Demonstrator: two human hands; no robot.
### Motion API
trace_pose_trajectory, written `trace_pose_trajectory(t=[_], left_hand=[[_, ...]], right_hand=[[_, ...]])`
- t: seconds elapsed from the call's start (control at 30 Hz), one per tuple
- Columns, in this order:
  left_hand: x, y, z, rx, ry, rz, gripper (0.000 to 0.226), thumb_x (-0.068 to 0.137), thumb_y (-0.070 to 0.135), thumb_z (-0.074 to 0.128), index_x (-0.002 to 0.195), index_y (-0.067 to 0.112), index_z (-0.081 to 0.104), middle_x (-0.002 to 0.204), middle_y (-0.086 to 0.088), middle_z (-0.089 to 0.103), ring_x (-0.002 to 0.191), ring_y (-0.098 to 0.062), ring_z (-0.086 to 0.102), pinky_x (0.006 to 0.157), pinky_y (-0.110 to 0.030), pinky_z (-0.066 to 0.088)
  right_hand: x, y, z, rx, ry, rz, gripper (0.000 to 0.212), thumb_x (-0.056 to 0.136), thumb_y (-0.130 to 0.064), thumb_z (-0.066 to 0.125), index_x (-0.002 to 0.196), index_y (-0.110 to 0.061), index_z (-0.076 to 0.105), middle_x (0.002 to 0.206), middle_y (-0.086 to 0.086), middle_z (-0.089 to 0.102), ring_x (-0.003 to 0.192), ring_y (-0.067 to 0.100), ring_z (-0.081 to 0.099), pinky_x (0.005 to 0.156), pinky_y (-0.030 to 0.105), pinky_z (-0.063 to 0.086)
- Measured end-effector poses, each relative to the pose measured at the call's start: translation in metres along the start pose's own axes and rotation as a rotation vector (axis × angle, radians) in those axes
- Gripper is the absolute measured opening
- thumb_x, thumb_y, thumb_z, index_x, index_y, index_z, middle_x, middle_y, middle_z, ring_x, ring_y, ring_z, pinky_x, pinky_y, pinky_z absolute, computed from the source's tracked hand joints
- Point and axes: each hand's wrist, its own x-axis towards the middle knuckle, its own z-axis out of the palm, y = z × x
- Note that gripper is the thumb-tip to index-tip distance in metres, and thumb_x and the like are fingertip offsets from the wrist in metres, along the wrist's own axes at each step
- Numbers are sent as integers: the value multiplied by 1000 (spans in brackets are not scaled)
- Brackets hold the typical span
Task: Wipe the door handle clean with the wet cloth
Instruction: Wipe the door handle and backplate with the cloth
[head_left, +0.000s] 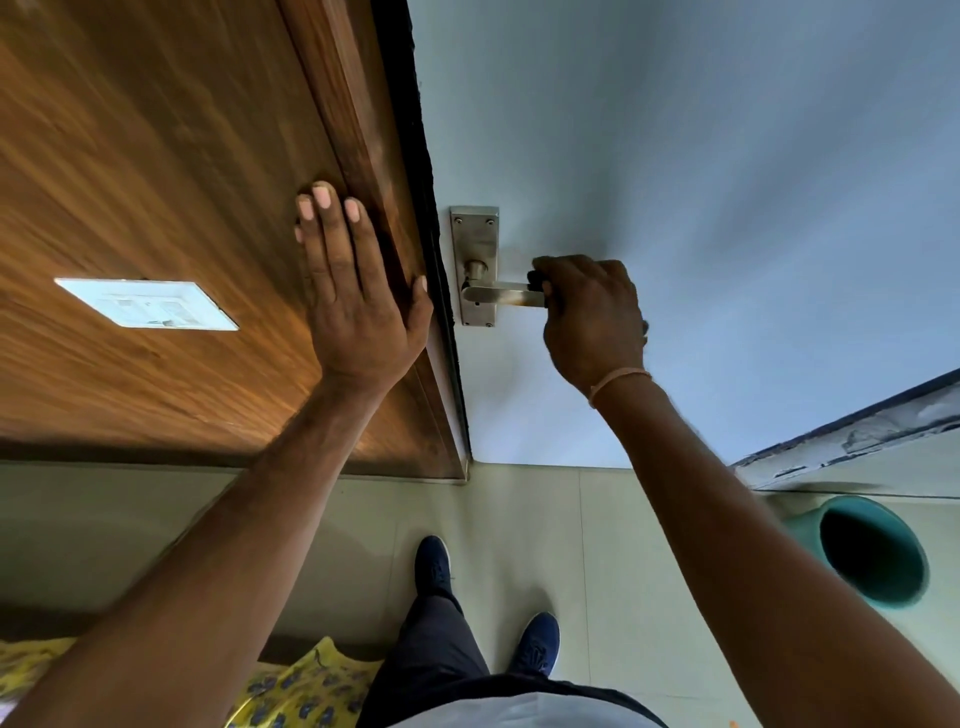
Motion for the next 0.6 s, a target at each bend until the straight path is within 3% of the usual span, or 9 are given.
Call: trace_pose_trajectory(t=[0.13, 0.3, 0.43, 0.6], left_hand=[[-1, 0, 3, 2, 7, -11, 90, 94, 36, 77, 155, -14, 35, 158, -41, 41, 152, -53, 31, 131, -57, 28], [-1, 1, 7, 9, 20, -27, 88, 94, 36, 77, 154, -14, 36, 156, -41, 42, 151, -53, 31, 131, -57, 28], [0, 4, 9, 10, 23, -48, 88, 95, 36, 77, 153, -15, 36, 156, -42, 42, 150, -54, 32, 130, -58, 28], [-2, 3, 7, -3, 19, -29, 88, 94, 35, 78, 154, -14, 36, 156, -41, 43, 151, -53, 32, 130, -57, 29]], right_hand=[[13, -15, 2, -135, 4, -145, 16, 92, -17, 64, 107, -15, 71, 89, 6, 78, 85, 37, 66, 75, 36, 42], [16, -14, 6, -151, -26, -242, 23, 95, -24, 55, 101, -16, 76, 90, 6, 77, 81, 35, 66, 76, 41, 53], [12, -39, 28, -214, 1, -303, 24, 96, -20, 56, 106, -13, 77, 98, 8, 78, 85, 37, 68, 79, 42, 52], [11, -17, 9, -176, -136, -251, 44, 99, -50, 48, 128, -23, 69, 112, 3, 76, 101, 34, 69, 91, 46, 52]])
